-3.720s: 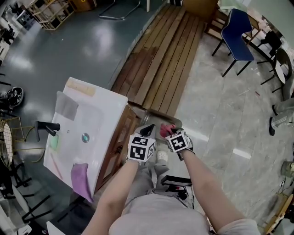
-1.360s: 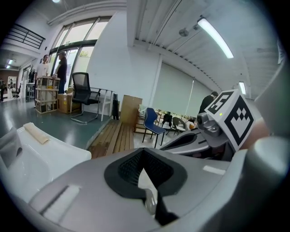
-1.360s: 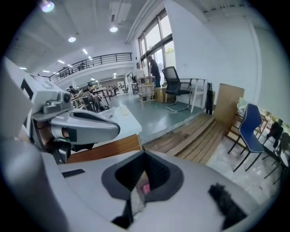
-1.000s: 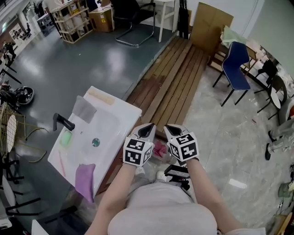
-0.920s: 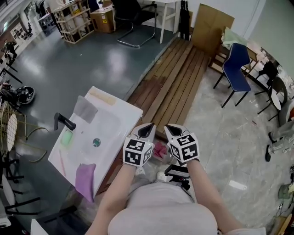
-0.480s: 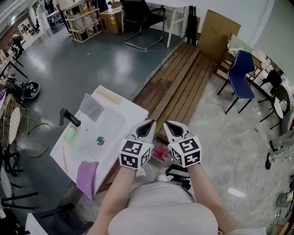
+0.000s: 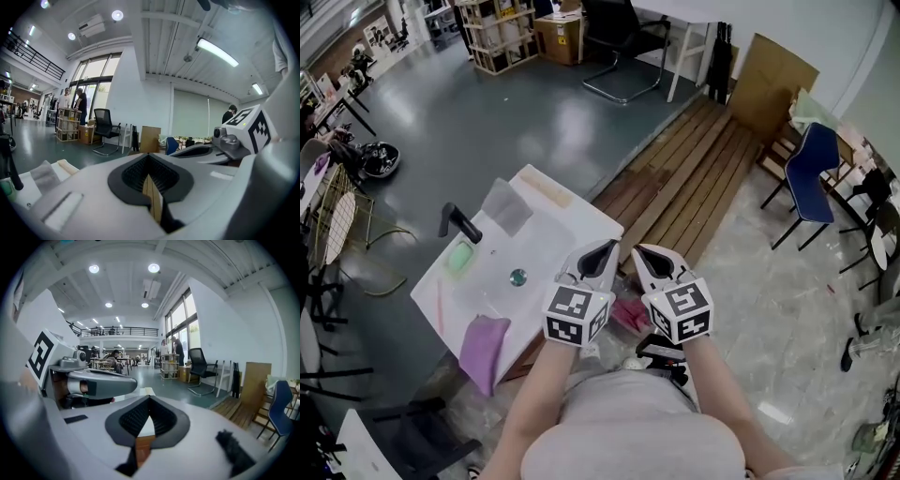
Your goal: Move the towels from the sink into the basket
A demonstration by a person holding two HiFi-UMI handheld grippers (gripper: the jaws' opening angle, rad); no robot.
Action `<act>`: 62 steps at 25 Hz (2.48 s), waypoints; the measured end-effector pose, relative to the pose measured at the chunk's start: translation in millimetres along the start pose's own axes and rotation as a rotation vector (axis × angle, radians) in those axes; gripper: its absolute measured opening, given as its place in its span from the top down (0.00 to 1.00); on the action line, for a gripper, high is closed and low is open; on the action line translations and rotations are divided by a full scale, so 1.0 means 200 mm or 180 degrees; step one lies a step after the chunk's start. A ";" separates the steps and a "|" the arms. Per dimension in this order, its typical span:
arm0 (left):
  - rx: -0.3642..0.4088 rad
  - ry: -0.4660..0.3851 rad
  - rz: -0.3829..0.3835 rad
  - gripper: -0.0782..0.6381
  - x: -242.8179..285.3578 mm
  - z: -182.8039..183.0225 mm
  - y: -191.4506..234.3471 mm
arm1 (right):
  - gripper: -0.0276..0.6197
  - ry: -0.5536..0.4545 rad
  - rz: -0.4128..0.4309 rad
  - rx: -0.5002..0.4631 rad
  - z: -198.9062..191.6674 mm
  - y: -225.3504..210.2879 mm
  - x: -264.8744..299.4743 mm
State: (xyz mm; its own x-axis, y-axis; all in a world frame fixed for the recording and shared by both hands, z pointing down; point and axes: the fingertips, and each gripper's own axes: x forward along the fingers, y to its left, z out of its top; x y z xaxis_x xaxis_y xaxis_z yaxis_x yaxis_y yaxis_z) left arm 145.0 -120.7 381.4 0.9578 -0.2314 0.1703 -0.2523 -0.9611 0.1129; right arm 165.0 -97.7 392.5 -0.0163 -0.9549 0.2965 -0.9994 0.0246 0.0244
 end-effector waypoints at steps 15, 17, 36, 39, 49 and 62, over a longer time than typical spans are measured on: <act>-0.0223 -0.0095 0.0718 0.89 -0.23 0.01 0.46 | 0.93 0.0029 0.0579 -0.0247 0.12 0.25 0.34; -0.0241 -0.0101 0.0803 0.89 -0.26 0.01 0.52 | 0.93 0.0030 0.0643 -0.0267 0.13 0.29 0.39; -0.0383 -0.0222 0.1337 0.89 -0.50 -0.01 0.95 | 0.93 -0.0035 0.1016 -0.0374 0.23 0.55 0.74; -0.0404 -0.0230 0.1388 0.89 -0.53 -0.02 1.01 | 0.93 -0.0043 0.1042 -0.0389 0.25 0.58 0.80; -0.0517 -0.0220 0.1515 0.89 -0.57 -0.07 1.22 | 0.93 -0.0028 0.1038 -0.0461 0.28 0.65 1.06; -0.0589 -0.0196 0.1561 0.89 -0.58 -0.12 1.38 | 0.93 0.0248 0.1183 -0.0563 0.21 0.71 1.41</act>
State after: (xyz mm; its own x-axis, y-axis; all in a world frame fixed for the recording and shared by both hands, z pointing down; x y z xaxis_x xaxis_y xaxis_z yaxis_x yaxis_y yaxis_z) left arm -39.6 -354.6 416.8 0.7261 -0.6610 0.1893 -0.6875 -0.6962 0.2063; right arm 16.7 -376.5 440.3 -0.3657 -0.8464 0.3871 -0.9051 0.4203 0.0639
